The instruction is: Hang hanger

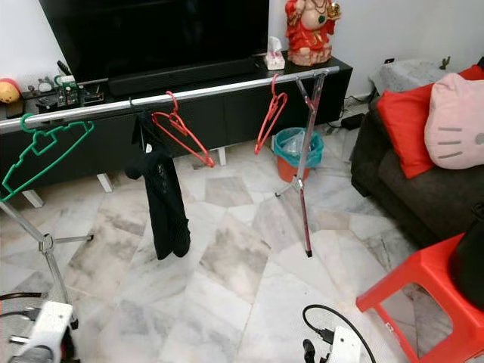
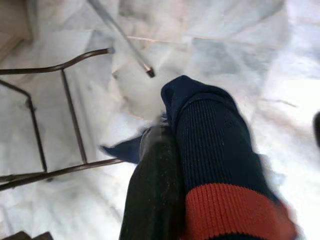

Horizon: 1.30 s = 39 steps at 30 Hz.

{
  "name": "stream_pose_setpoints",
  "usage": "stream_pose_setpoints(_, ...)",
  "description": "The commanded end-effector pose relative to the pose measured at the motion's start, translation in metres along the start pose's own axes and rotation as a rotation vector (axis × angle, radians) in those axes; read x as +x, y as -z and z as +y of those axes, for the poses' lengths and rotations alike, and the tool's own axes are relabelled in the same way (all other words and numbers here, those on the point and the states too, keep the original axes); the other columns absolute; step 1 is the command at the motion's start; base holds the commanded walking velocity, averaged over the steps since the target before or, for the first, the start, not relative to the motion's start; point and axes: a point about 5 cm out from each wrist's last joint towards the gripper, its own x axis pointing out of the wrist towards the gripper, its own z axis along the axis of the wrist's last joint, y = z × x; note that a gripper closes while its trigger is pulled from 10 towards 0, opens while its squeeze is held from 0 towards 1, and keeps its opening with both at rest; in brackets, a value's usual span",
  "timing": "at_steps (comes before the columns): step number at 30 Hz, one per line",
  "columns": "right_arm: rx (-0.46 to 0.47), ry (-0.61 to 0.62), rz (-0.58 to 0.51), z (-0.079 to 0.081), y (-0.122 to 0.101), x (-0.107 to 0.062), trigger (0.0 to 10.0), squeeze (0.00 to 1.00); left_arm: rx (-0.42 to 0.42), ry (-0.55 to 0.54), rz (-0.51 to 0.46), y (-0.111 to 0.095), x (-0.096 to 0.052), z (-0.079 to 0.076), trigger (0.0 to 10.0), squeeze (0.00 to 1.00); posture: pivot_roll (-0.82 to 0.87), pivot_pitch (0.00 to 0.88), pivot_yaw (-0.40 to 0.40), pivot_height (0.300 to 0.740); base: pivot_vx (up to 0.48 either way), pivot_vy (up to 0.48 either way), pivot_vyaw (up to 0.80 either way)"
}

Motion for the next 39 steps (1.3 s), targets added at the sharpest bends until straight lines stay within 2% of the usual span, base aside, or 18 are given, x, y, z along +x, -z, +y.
stream_pose_setpoints(1,0.008,0.018,0.022,-0.007,0.005,-0.001,10.0,0.0,-0.013,0.046,0.033,0.001,0.0,-0.008,10.0,0.0,-0.03,0.0,0.069,0.74,0.0,0.0,0.0)
stream_pose_setpoints(6,0.008,0.03,0.017,-0.012,0.004,-0.002,10.0,0.0,-0.033,0.083,0.082,0.015,-0.002,-0.014,10.0,0.0,-0.03,0.004,0.062,0.74,0.0,0.0,0.0)
stream_pose_setpoints(9,0.001,0.024,0.007,-0.01,0.002,-0.001,10.0,0.0,-0.094,0.065,0.107,0.027,-0.005,-0.012,10.0,0.0,-0.03,0.011,0.054,0.74,0.0,0.0,0.0)
stream_pose_setpoints(14,-0.007,0.015,0.006,-0.007,0.001,-0.001,10.0,0.0,-0.113,0.098,0.121,0.035,-0.008,-0.017,10.0,0.0,-0.03,0.016,0.05,0.74,0.0,0.0,0.0)
stream_pose_setpoints(21,-0.05,-0.017,-0.001,0.0,0.0,0.0,10.0,0.0,-0.158,0.074,0.09,0.032,-0.008,-0.017,10.0,0.0,-0.03,0.021,0.048,0.74,0.0,0.0,0.0)
stream_pose_setpoints(25,-0.06,-0.024,-0.006,0.001,-0.001,0.0,10.0,0.0,-0.219,-0.045,0.025,0.02,-0.005,-0.003,10.0,0.0,-0.03,0.022,0.049,0.74,0.0,0.0,0.5)
stream_pose_setpoints(28,-0.06,-0.028,-0.006,0.001,-0.001,0.0,10.0,0.0,-0.24,-0.102,0.03,0.02,-0.004,0.006,10.0,0.0,-0.03,0.022,0.052,0.74,0.0,0.0,0.61)
stream_pose_setpoints(33,-0.068,-0.044,-0.01,0.003,-0.001,0.0,10.0,0.0,-0.222,-0.065,0.037,0.021,-0.005,0.002,10.0,0.0,-0.03,0.021,0.055,0.74,0.0,0.0,0.58)
stream_pose_setpoints(39,-0.075,-0.055,-0.011,0.004,0.0,0.0,10.0,0.0,-0.28,-0.105,0.062,0.029,-0.006,0.007,10.0,0.0,-0.03,0.018,0.053,0.74,0.311,0.0,0.8)
